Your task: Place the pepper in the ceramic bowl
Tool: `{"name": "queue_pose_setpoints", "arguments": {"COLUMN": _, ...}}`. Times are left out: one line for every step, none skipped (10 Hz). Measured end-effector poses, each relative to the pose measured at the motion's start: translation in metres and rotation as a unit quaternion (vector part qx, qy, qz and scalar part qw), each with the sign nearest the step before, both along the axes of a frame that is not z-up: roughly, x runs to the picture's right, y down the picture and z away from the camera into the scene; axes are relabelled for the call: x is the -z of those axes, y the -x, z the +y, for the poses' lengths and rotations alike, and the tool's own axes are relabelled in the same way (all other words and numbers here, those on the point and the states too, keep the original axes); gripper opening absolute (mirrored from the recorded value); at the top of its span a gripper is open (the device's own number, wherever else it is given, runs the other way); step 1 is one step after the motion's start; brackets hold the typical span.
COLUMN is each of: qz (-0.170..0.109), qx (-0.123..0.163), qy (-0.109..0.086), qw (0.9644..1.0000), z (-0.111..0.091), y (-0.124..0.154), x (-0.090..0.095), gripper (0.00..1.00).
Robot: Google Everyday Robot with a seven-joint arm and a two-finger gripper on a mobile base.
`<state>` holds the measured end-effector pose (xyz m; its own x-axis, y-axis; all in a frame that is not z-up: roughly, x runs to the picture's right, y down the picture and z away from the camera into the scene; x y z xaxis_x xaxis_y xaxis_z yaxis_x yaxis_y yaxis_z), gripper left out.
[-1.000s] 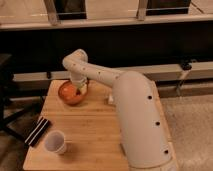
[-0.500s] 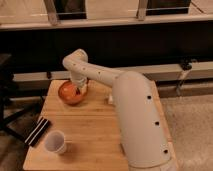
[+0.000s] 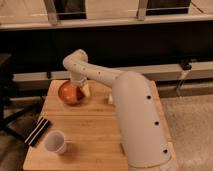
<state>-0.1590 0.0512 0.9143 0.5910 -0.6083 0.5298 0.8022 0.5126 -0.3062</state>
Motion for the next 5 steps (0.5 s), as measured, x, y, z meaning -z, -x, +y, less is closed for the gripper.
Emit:
{"name": "queue_pose_setpoints", "arguments": {"qz": 0.000, "qx": 0.000, "qy": -0.001, "qw": 1.0000, "z": -0.0003, "y": 0.0002, "x": -0.0004, "gripper": 0.80}}
{"name": "queue_pose_setpoints", "arguments": {"qz": 0.000, "qx": 0.000, "qy": -0.001, "qw": 1.0000, "z": -0.0001, "y": 0.0004, "x": -0.0003, "gripper": 0.80}}
{"name": "queue_pose_setpoints", "arguments": {"qz": 0.000, "qx": 0.000, "qy": -0.001, "qw": 1.0000, "z": -0.0005, "y": 0.0000, "x": 0.0002, "gripper": 0.80}}
{"name": "queue_pose_setpoints", "arguments": {"qz": -0.001, "qx": 0.000, "qy": -0.001, "qw": 1.0000, "z": -0.0001, "y": -0.0001, "x": 0.0004, "gripper": 0.80}}
{"name": "queue_pose_setpoints", "arguments": {"qz": -0.001, "qx": 0.000, "qy": -0.002, "qw": 1.0000, "z": -0.0002, "y": 0.0001, "x": 0.0010, "gripper": 0.80}}
